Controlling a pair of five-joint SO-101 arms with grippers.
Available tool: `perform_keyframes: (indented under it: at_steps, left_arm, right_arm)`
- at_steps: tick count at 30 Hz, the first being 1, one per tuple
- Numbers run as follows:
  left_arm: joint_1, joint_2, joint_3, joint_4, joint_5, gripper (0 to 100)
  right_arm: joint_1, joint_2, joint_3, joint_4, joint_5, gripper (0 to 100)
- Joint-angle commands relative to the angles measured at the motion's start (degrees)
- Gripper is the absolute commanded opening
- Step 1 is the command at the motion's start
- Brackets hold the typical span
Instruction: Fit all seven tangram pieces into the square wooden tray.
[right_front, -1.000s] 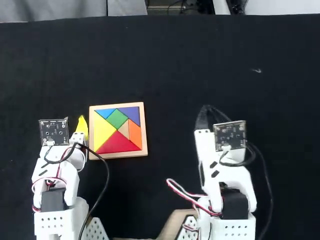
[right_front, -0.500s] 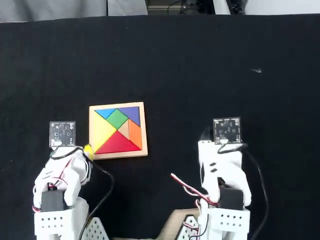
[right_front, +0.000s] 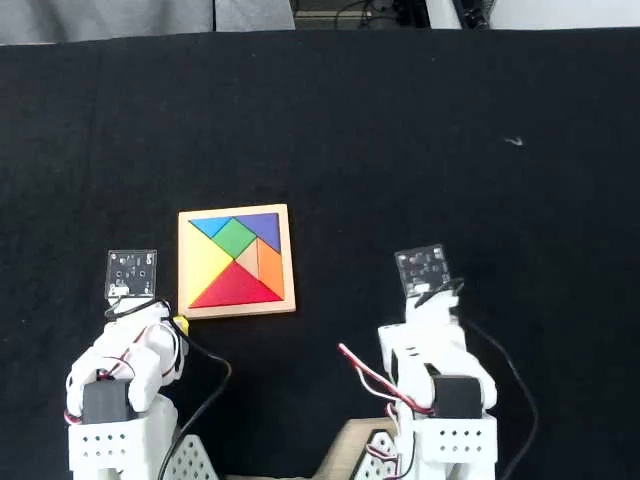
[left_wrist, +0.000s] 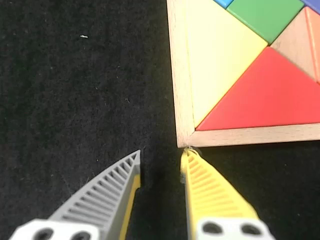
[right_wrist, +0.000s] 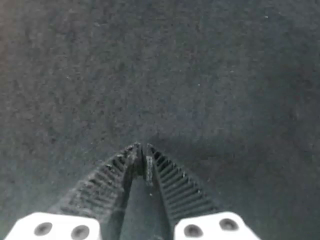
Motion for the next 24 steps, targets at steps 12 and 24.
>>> perform_keyframes:
  at_steps: [12,24]
  left_arm:
    - [0.13,-0.44,1.19,0.0,4.66,14]
    - [-0.13,-0.44,1.19,0.0,4.66,14]
  right_arm:
    - [-0.7,-5.14,-0.22,0.35,-0.35,1.1]
    - [-0.7,-5.14,-0.22,0.35,-0.26,1.1]
